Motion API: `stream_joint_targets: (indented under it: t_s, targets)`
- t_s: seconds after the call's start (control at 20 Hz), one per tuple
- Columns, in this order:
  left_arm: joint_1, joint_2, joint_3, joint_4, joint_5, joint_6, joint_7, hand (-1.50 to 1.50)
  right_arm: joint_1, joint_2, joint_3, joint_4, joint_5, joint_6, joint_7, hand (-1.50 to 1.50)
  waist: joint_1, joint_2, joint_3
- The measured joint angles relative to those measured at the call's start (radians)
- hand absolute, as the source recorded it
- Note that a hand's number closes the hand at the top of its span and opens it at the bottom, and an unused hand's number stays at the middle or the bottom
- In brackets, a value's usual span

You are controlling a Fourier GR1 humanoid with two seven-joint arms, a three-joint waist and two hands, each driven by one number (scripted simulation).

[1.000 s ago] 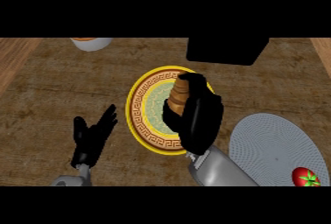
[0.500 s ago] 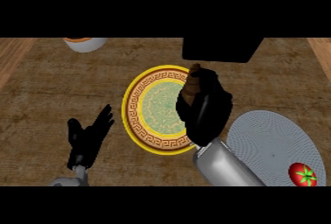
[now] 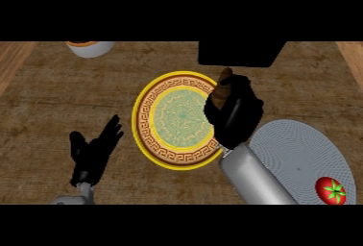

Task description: Pick the croissant from the placemat and place it in the plate

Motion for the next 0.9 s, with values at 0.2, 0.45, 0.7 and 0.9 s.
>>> stream_joint_targets:
  t_s: [0.2,0.45,0.7,0.9]
  targets:
    - [-0.009,0.001,-0.003,0.001,-0.003,-0.002,0.002,0.00,0.015,0.003,-0.051,0.099,-0.158,-0.009,0.001,-1.50,0.008,0.007,0.000]
    - [-0.018,-0.012,-0.013,-0.003,-0.011,0.009,0.018,0.00,-0.045,0.005,-0.054,0.259,-0.389,-0.093,-0.064,-1.50,0.015,0.009,0.000]
    - [-0.016,-0.008,-0.007,-0.007,-0.005,0.004,0.025,0.00,-0.097,0.007,-0.031,0.355,-0.556,-0.266,-0.181,-1.50,0.011,0.009,0.000]
    - [-0.012,-0.011,-0.003,0.000,-0.009,0.010,0.016,0.00,-0.108,0.007,-0.028,0.354,-0.607,-0.400,-0.227,-1.50,0.001,0.005,0.000]
